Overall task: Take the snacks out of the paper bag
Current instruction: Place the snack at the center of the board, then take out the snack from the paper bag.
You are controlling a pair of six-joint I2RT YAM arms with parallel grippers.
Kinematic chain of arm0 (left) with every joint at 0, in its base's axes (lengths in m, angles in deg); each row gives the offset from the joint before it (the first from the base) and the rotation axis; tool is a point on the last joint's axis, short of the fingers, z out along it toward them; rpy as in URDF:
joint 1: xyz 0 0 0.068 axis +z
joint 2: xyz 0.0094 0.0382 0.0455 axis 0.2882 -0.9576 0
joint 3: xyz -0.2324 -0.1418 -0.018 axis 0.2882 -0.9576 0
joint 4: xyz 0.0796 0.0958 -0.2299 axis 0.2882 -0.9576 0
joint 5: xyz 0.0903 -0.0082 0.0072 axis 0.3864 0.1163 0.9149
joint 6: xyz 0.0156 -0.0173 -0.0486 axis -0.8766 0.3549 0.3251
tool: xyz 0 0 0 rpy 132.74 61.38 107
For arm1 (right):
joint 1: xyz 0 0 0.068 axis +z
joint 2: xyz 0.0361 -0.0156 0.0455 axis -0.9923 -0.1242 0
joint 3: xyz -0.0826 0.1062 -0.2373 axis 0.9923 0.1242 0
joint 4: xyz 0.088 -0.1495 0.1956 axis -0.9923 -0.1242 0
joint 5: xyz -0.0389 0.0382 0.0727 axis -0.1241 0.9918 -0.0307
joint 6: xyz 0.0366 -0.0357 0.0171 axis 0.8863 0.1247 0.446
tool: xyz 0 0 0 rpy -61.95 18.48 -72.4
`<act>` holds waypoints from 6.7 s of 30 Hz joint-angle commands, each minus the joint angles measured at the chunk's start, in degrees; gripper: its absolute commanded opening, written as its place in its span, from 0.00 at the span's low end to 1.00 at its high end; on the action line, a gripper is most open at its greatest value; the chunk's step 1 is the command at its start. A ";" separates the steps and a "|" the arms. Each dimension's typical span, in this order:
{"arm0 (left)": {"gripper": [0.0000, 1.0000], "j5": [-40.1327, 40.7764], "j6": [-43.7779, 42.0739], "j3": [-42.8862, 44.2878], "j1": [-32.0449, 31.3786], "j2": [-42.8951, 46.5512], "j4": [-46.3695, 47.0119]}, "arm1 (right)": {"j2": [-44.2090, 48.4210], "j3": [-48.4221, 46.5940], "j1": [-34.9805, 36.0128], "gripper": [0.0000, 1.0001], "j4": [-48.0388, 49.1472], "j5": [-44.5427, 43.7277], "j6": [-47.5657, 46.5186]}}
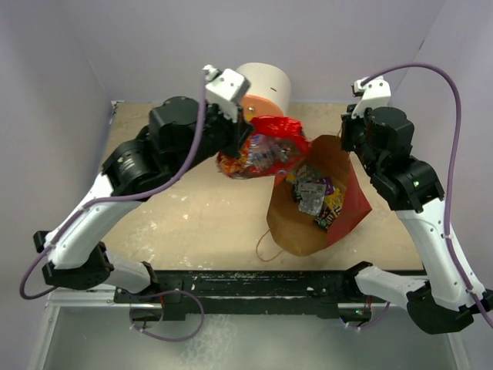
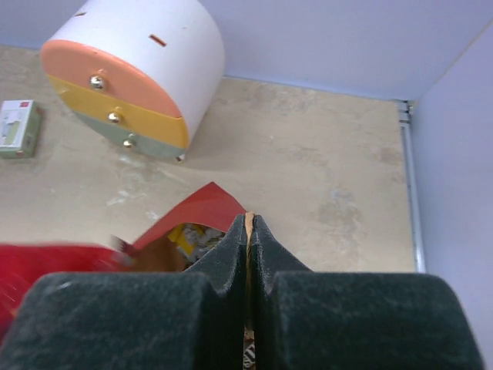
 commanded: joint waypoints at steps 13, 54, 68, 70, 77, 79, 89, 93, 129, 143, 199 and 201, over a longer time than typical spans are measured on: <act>0.00 20.22 3.62 -6.64 21.07 7.28 -15.02 | -0.01 -5.36 -0.09 0.00 9.38 -5.08 -11.46; 0.74 -40.86 21.88 -66.84 46.24 16.33 16.37 | 2.69 1.44 -0.09 0.00 7.97 7.35 -24.44; 0.91 -51.58 27.36 -62.45 46.15 21.38 17.54 | 2.51 6.15 -5.62 0.00 21.01 1.97 -51.77; 0.92 -51.36 26.64 -61.33 46.15 22.61 15.08 | 1.23 4.59 -5.63 0.00 22.08 1.93 -54.51; 0.93 -51.38 25.09 -59.08 46.15 26.98 8.91 | -3.49 -2.82 -5.59 0.00 20.14 4.06 -58.12; 0.93 -51.95 25.18 -59.04 46.15 27.68 8.13 | -3.77 -3.26 -5.59 0.00 17.78 5.57 -57.46; 0.89 -56.48 25.83 -57.49 46.15 28.23 10.16 | 8.87 15.16 -5.39 0.00 8.98 36.04 -46.51; 0.89 -58.51 25.75 -58.12 45.74 29.45 12.43 | 12.54 21.07 -5.37 0.00 9.54 41.08 -41.19; 0.29 10.71 1.39 -36.49 -17.88 -22.98 38.85 | 7.69 16.65 -5.39 0.00 11.98 37.69 -8.86; 0.67 13.17 2.39 -38.09 -14.83 -32.12 51.12 | 6.41 14.54 -5.37 0.00 11.49 38.26 -11.12; 0.30 3.73 8.22 -54.52 -15.89 -2.63 35.98 | 6.86 15.03 -5.41 0.00 15.71 32.82 -12.09; 0.30 5.53 9.37 -54.76 -16.96 0.43 32.52 | 7.45 15.75 -5.37 0.00 16.11 32.94 -11.72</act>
